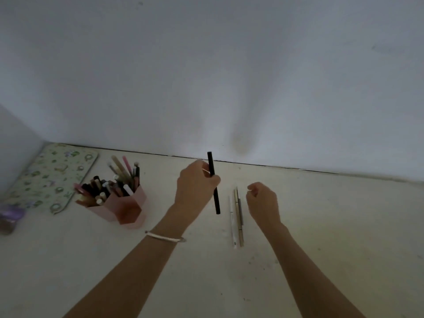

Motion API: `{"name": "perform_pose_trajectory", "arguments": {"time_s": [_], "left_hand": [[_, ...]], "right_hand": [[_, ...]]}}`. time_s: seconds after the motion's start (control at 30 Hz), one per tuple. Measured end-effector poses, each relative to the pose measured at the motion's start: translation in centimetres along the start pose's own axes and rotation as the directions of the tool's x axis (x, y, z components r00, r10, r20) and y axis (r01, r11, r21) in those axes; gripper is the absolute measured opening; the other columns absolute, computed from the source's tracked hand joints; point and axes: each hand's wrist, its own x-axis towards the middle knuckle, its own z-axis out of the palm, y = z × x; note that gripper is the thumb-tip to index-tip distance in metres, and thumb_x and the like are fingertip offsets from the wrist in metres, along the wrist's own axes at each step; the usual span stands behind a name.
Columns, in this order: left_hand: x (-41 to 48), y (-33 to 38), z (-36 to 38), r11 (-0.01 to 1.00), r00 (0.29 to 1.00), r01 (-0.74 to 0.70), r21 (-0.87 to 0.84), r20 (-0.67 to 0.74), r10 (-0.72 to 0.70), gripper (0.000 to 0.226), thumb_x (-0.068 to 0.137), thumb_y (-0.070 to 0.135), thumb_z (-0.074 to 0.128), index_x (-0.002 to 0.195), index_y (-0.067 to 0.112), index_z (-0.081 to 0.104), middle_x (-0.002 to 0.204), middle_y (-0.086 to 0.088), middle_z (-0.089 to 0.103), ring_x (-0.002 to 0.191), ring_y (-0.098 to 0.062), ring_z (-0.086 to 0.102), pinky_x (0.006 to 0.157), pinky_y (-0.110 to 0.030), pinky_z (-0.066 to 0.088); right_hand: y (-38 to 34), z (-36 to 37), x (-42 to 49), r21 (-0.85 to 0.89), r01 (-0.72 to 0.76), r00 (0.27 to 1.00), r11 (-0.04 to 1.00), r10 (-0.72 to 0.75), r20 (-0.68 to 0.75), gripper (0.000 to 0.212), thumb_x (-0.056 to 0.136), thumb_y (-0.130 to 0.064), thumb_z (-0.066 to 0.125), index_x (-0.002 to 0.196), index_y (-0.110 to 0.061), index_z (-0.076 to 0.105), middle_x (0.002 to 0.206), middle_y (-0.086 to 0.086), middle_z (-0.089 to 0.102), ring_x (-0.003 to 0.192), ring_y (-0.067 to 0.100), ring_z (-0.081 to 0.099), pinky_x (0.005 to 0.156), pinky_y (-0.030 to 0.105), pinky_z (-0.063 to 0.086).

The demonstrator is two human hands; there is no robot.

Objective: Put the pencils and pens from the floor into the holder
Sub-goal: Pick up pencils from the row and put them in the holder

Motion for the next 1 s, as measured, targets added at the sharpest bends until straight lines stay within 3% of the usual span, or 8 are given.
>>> {"name": "perform_pose_trajectory", "arguments": {"time_s": [0.23,0.37,0.47,0.53,0.63,0.77,0.87,1.0], "left_hand": [[-0.6,1.3,-9.5,0.97,0.952,-0.181,-0.163,-0.278,0.131,0.007,0.083,0.014,0.063,0.088,0.013,0.058,0.077,0.012,0.061,0.067,0.002,0.057,0.054,-0.002,0.04],[-0.9,-0.1,-11.9,0.964,0.934,-0.166,-0.206,-0.347,0.087,0.005,0.087,0.015,0.06,0.092,0.015,0.058,0.081,0.011,0.063,0.068,0.0,0.06,0.055,-0.009,0.043],[-1.1,-1.4,-14.1,0.954,0.905,-0.188,-0.233,-0.418,0.076,0.018,0.086,0.013,0.061,0.103,0.018,0.058,0.083,0.011,0.063,0.067,0.0,0.061,0.064,-0.021,0.053],[-1.0,-2.1,-15.7,0.946,0.879,-0.229,-0.228,-0.465,0.1,0.042,0.086,0.012,0.062,0.124,0.026,0.05,0.082,0.011,0.062,0.063,0.004,0.061,0.055,-0.012,0.049],[-0.5,-4.1,-18.4,0.942,0.839,-0.294,-0.16,-0.515,0.174,0.074,0.087,0.008,0.064,0.146,0.033,0.026,0.084,0.009,0.062,0.068,0.0,0.065,0.055,-0.011,0.05],[0.6,-6.4,-19.2,0.958,0.844,-0.277,-0.07,-0.494,0.208,0.064,0.086,0.007,0.064,0.14,0.03,0.038,0.082,0.011,0.061,0.07,-0.004,0.066,0.06,-0.024,0.056],[0.9,-7.6,-18.2,0.961,0.852,-0.276,-0.024,-0.469,0.233,0.062,0.087,0.007,0.064,0.139,0.028,0.039,0.083,0.01,0.063,0.072,-0.004,0.066,0.064,-0.022,0.055],[1.2,-9.1,-17.5,0.949,0.838,-0.313,0.045,-0.458,0.298,0.056,0.087,0.008,0.065,0.134,0.028,0.042,0.088,0.007,0.066,0.073,-0.005,0.065,0.066,-0.012,0.048]], "right_hand": [[-0.3,4.4,0.3,-0.136,-0.115,0.989,0.984,0.127,0.081,0.017,0.092,-0.007,0.049,0.104,-0.001,0.059,0.099,0.018,0.066,0.095,0.034,0.062,0.079,0.036,0.047],[-0.5,5.1,0.9,-0.119,-0.204,0.969,0.972,0.218,0.12,0.015,0.088,-0.011,0.052,0.095,0.0,0.06,0.099,0.019,0.066,0.094,0.035,0.062,0.072,0.032,0.043],[-1.2,4.7,1.1,-0.083,-0.215,0.965,0.973,0.225,0.136,0.025,0.09,-0.01,0.054,0.113,-0.001,0.057,0.109,0.019,0.064,0.104,0.034,0.06,0.077,0.03,0.041],[-2.5,3.0,1.3,-0.002,-0.143,0.987,0.99,0.143,0.072,0.041,0.091,-0.009,0.055,0.131,-0.003,0.048,0.103,0.019,0.066,0.101,0.034,0.061,0.08,0.032,0.042],[-7.6,-0.1,1.2,0.285,0.0,0.997,0.959,0.022,-0.073,0.053,0.093,-0.005,0.051,0.143,-0.014,0.036,0.089,0.012,0.063,0.072,0.024,0.06,0.065,0.027,0.045],[-16.5,-3.0,-0.6,0.687,0.247,0.96,0.683,-0.078,-0.268,0.046,0.093,-0.002,0.052,0.136,-0.017,0.044,0.088,0.003,0.061,0.07,0.015,0.067,0.075,0.029,0.057],[-21.3,-2.4,-3.4,0.724,0.394,0.917,0.567,-0.186,-0.353,0.044,0.094,-0.001,0.053,0.133,-0.018,0.045,0.085,0.0,0.061,0.078,0.023,0.069,0.077,0.028,0.057],[-23.6,0.8,-5.8,0.698,0.448,0.894,0.559,-0.294,-0.339,0.044,0.096,-0.003,0.053,0.134,-0.022,0.044,0.087,-0.001,0.061,0.085,0.024,0.069,0.082,0.033,0.057]]}}
